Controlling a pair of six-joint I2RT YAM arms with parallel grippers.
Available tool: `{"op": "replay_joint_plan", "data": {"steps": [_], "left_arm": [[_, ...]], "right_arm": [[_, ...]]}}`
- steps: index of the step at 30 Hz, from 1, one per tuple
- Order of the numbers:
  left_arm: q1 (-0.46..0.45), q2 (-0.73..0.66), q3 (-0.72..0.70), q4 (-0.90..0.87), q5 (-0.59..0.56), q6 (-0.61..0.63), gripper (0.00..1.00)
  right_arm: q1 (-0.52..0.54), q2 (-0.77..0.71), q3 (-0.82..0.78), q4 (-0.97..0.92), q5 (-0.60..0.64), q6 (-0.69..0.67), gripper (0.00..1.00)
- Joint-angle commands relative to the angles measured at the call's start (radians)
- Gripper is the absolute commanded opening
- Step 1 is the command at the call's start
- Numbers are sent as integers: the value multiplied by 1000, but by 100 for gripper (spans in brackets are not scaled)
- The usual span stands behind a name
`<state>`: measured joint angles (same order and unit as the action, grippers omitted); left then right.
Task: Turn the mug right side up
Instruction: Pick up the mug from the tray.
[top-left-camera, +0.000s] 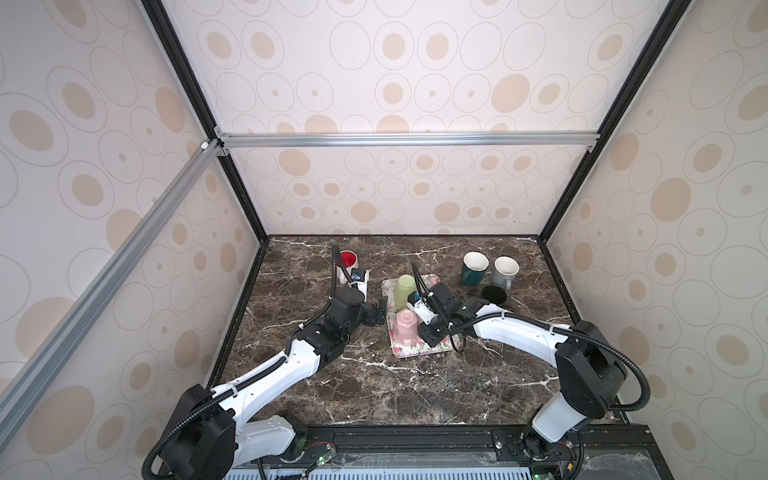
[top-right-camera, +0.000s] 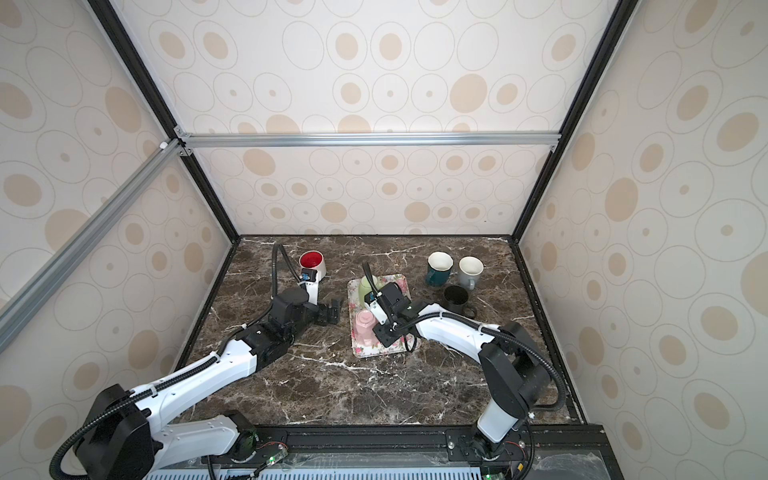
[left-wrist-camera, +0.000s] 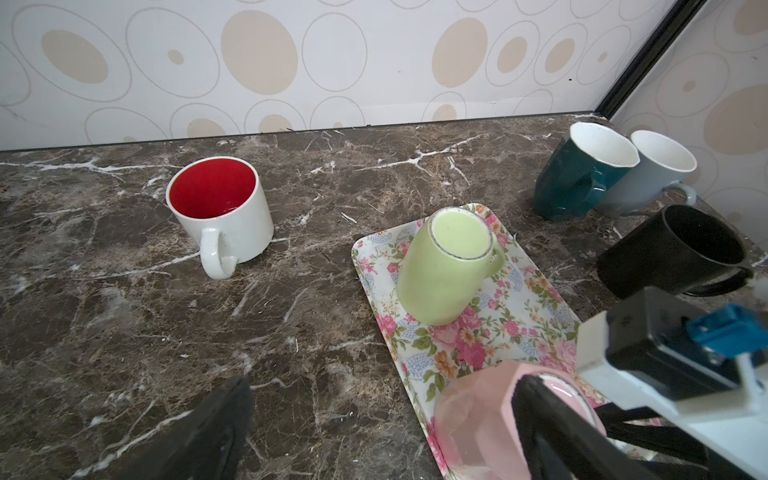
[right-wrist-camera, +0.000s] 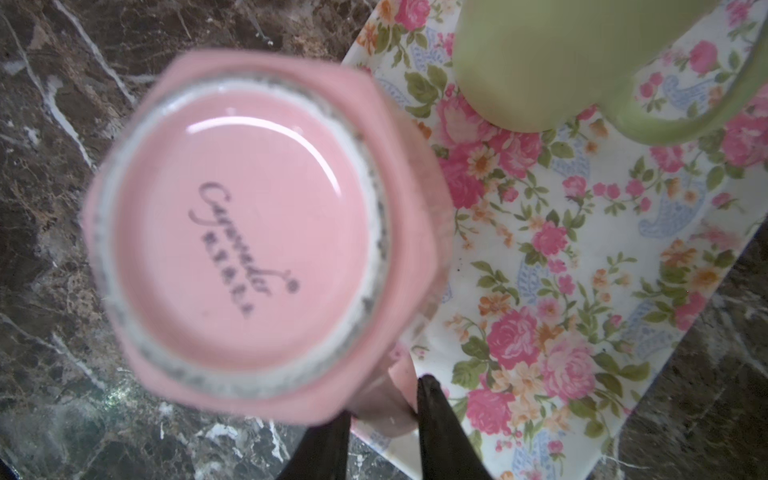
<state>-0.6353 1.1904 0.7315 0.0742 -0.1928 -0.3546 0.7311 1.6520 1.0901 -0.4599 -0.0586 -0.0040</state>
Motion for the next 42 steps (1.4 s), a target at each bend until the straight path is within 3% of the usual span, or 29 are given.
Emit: {"op": "replay_joint_plan", "data": {"steps": [1, 23, 28, 42], "left_arm": [[-8, -9, 1, 15, -25, 8, 98], [-8, 12, -10, 15, -48, 17, 98], [-7, 14, -18, 18, -50, 15, 98], [-7, 11, -20, 19, -47, 19, 98]], "right_arm": [[8, 22, 26, -51, -7, -31, 27], [26, 75, 76, -67, 104, 21, 24], [28, 87, 92, -81, 113, 18, 16], [28, 116, 123, -119, 186, 57, 8]]}}
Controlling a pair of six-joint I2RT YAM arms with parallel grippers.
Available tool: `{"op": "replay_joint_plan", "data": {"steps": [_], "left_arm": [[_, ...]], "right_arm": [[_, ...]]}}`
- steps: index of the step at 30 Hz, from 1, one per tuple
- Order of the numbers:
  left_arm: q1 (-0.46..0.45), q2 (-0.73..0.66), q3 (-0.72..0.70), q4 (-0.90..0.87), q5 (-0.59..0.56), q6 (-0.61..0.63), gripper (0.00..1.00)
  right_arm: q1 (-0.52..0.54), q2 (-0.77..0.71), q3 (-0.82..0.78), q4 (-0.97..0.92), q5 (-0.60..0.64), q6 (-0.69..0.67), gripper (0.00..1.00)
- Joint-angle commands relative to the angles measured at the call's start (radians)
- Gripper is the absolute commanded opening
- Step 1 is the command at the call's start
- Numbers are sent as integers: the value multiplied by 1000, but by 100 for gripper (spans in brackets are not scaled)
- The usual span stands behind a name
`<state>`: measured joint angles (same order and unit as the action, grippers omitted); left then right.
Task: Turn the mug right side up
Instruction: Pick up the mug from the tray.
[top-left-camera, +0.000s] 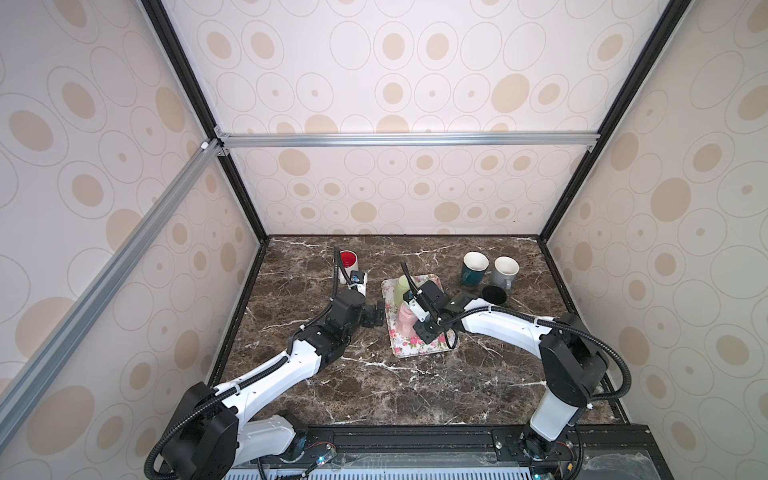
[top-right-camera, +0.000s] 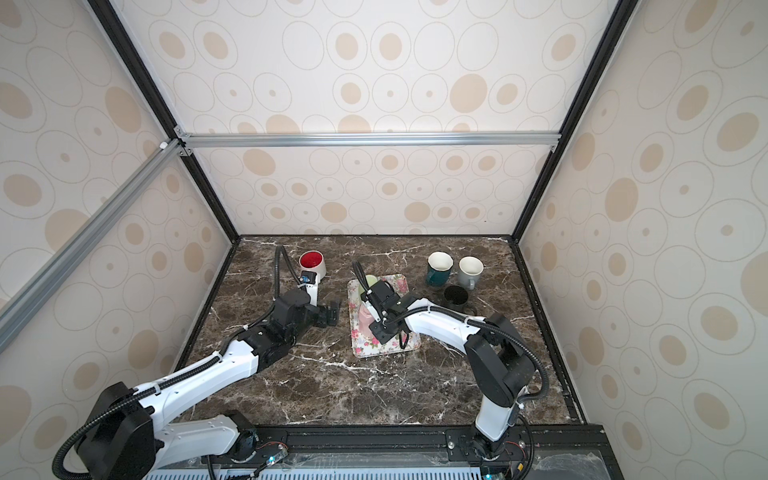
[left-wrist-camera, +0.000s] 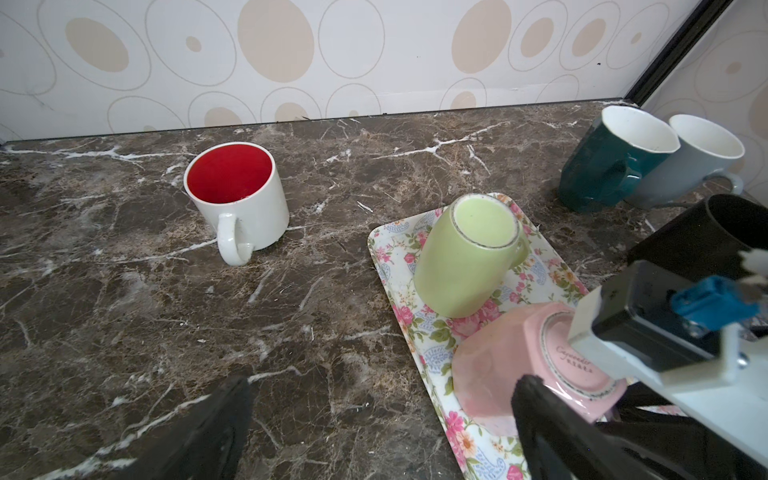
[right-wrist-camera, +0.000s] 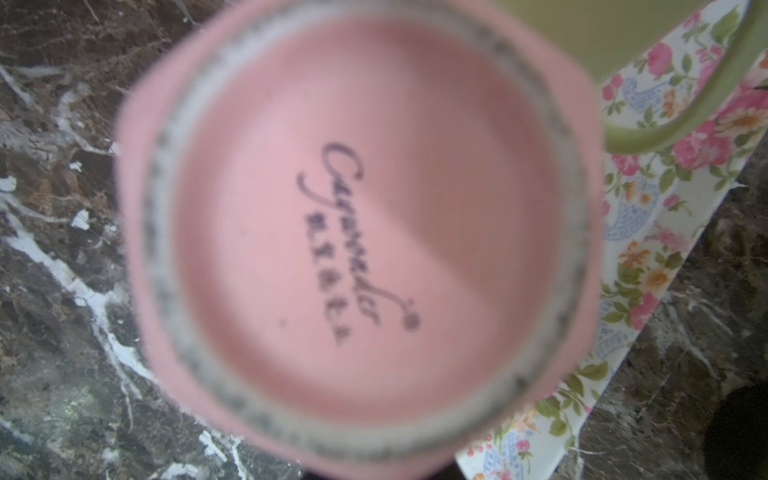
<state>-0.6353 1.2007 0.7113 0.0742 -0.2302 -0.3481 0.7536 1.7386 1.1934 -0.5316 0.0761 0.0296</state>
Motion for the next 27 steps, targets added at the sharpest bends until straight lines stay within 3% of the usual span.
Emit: {"op": "replay_joint_plan", "data": {"steps": [1, 5, 11, 27], "left_arm": [[-7, 0, 0, 21, -7, 11, 98], [-7, -3, -2, 19, -8, 13, 98], [-7, -15, -24, 50, -12, 6, 98], [-6, -13, -41, 89, 88, -55, 98]], "right_arm": [[6, 33, 24, -50, 58, 28, 6], [6, 43, 29, -51, 55, 42, 0], [6, 31, 25, -37, 50, 90, 0], [-47, -196, -203, 180, -53, 221, 0]]}}
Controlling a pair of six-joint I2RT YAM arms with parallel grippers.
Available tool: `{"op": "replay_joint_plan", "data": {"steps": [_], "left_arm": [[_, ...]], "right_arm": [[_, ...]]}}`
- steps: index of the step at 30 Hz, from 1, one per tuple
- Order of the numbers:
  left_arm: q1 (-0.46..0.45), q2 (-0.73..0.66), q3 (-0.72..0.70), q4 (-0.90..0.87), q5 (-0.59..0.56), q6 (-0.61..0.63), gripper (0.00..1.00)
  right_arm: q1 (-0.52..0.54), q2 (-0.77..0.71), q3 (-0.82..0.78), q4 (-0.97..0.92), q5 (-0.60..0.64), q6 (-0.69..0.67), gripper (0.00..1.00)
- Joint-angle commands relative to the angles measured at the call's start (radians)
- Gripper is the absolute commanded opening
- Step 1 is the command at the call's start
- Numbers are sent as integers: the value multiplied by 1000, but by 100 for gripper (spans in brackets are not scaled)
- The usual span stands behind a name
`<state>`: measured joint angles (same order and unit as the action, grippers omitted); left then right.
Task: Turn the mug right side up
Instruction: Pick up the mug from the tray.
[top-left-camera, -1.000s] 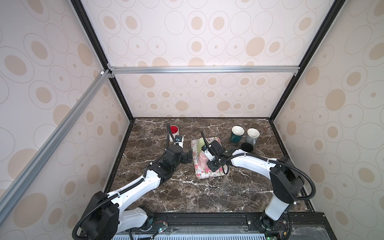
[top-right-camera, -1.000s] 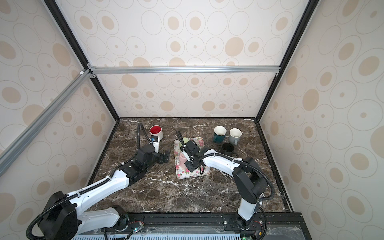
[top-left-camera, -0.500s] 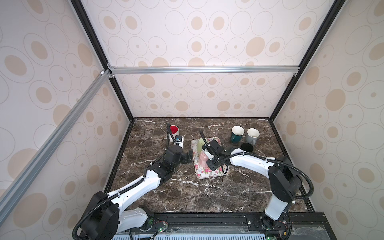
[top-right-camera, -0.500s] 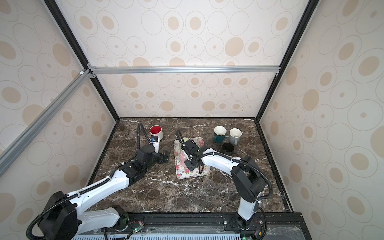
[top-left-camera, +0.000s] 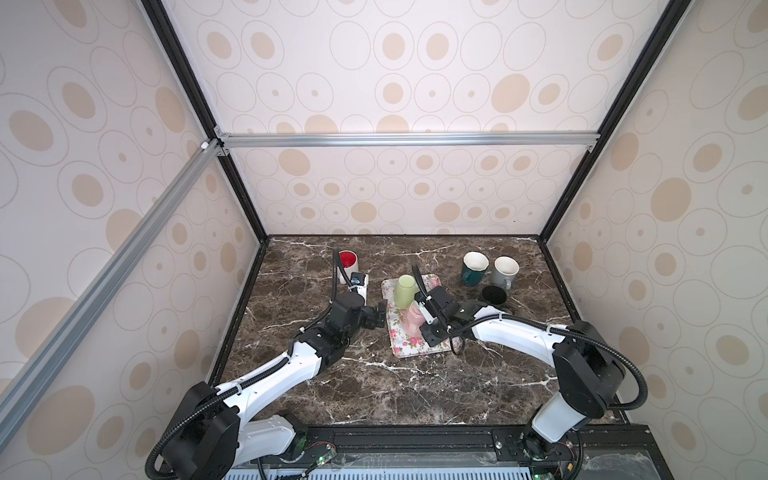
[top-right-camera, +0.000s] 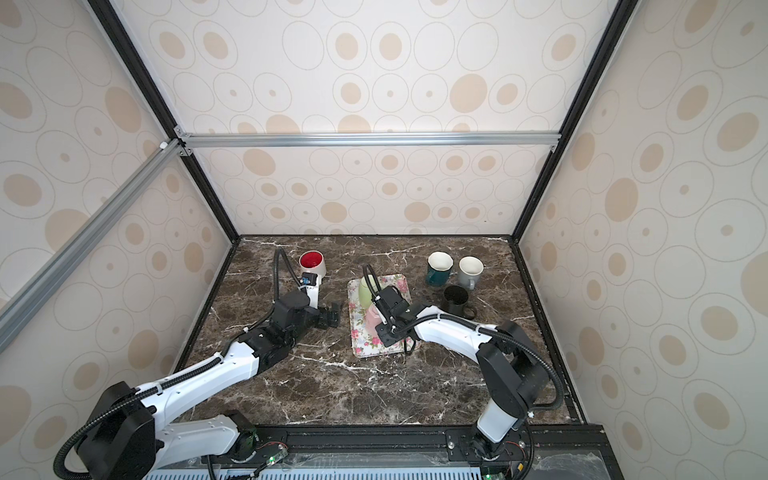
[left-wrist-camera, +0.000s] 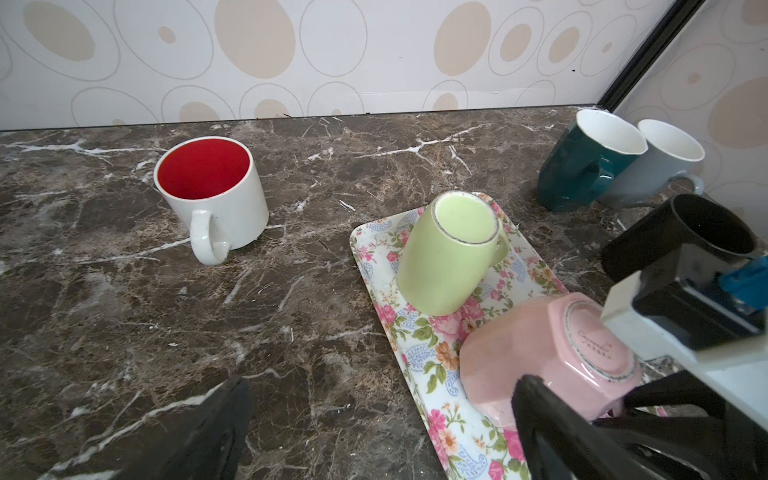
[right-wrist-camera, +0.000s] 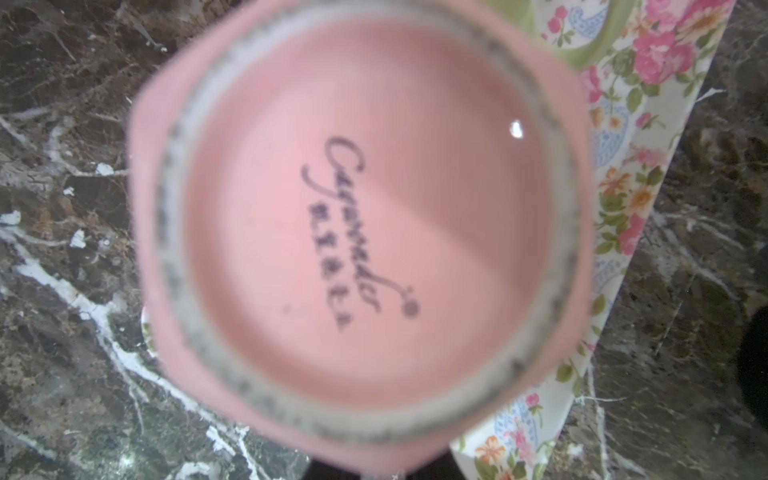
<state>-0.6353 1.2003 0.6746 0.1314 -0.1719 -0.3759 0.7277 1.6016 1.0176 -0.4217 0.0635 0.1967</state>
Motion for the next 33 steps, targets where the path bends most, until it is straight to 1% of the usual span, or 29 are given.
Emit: {"op": "replay_joint_plan", "data": {"steps": [1, 4, 10, 13, 25, 29, 31, 33], "left_arm": [[-7, -15, -7, 38, 40, -32, 98], [-7, -16, -26, 62, 72, -47, 98], [-7, -16, -64, 133, 152, -85, 98], [-7, -13, -74, 175, 174, -98, 98], [-7, 24, -96, 317, 337, -161, 98], [-8, 25, -105, 370, 410, -174, 98], [-9, 28, -106, 395, 433, -191, 98], [-10, 33, -101, 412, 444, -193, 98]], "right_arm": [[-32, -75, -45, 92, -58, 65, 0], [-63, -118, -93, 152, -108, 92, 0], [-104, -190, -135, 208, -157, 119, 0], [-111, -222, -136, 217, -162, 124, 0], [-155, -369, -170, 279, -175, 138, 0], [-184, -428, -207, 340, -213, 161, 0], [-200, -454, -224, 376, -234, 172, 0], [-204, -467, -220, 373, -237, 166, 0]]}}
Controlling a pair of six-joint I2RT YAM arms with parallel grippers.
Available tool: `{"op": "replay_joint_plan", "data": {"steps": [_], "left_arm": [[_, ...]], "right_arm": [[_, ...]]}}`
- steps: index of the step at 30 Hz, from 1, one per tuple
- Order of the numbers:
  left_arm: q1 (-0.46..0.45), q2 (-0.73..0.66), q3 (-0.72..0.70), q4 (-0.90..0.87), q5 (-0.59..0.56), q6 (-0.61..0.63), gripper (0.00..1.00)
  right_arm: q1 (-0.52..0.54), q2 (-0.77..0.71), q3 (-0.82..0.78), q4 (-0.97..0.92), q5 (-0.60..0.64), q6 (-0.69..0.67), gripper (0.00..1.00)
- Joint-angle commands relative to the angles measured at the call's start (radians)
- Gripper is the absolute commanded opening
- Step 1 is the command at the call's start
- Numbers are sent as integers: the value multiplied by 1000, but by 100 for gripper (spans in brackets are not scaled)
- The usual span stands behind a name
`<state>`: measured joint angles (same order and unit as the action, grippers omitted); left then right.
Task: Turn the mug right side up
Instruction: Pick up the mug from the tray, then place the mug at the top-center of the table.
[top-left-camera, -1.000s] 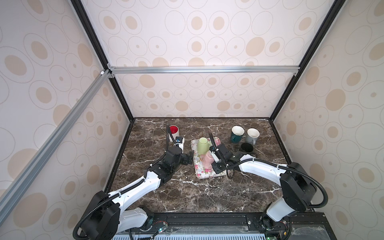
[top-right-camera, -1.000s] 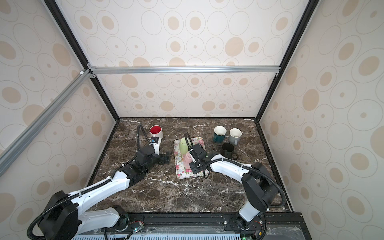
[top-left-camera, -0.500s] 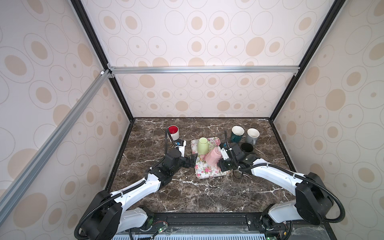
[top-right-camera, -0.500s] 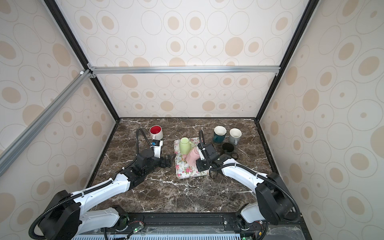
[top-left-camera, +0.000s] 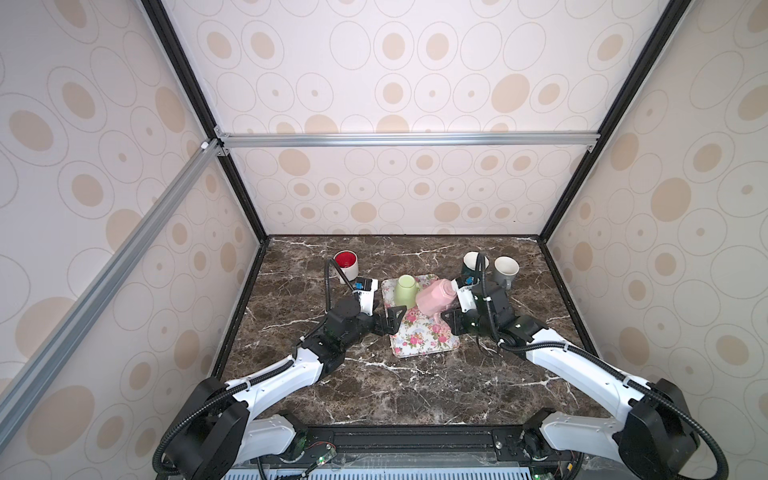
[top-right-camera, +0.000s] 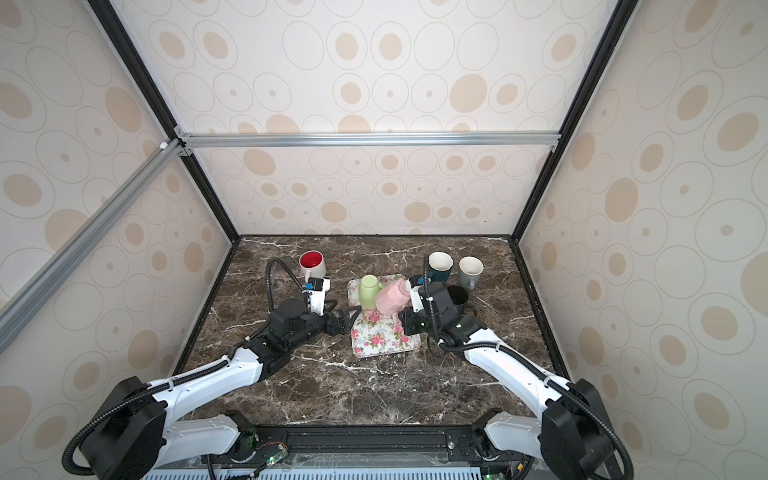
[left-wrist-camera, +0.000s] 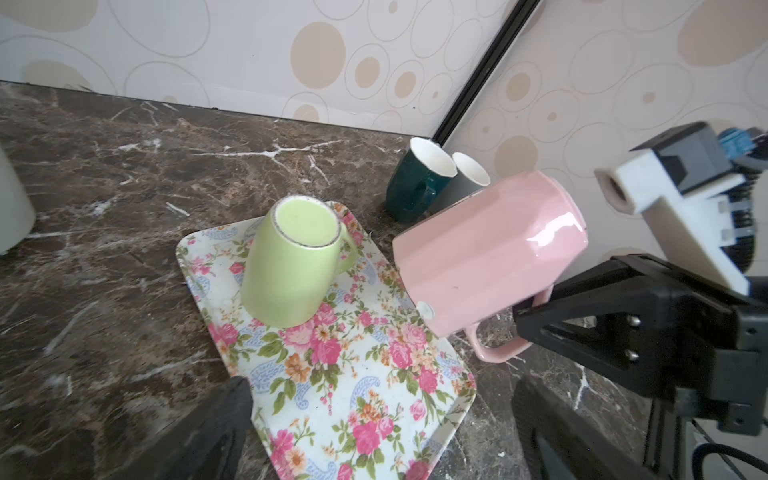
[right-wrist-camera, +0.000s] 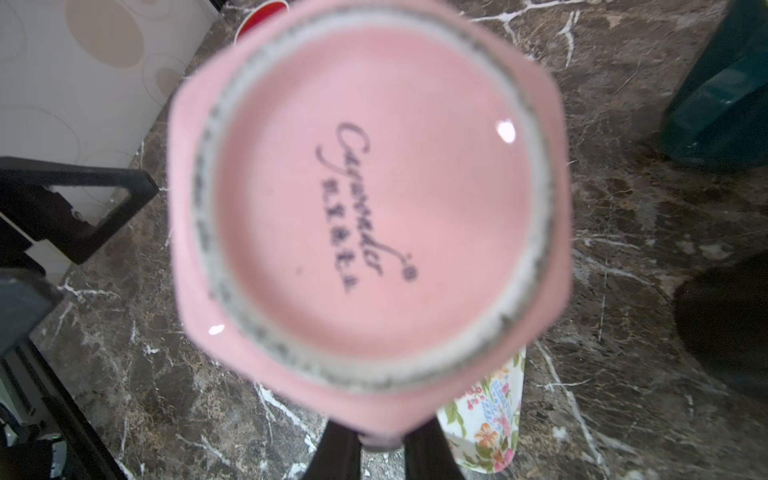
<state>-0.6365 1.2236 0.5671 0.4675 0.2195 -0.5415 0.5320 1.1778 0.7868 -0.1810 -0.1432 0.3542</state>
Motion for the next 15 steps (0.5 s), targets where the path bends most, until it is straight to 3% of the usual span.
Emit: {"op": "replay_joint_plan", "data": {"steps": [1, 7, 15], "left_arm": [[-10, 14, 19, 68, 52, -24, 98], [-18, 20, 87, -6, 56, -7, 98], [-30, 12, 71, 49, 62, -56, 98]], "right_arm": [[-9, -46, 20, 120, -29, 1, 0], [-14, -72, 49, 100, -29, 6, 0], [-17, -82, 79, 118, -51, 27, 0]]}}
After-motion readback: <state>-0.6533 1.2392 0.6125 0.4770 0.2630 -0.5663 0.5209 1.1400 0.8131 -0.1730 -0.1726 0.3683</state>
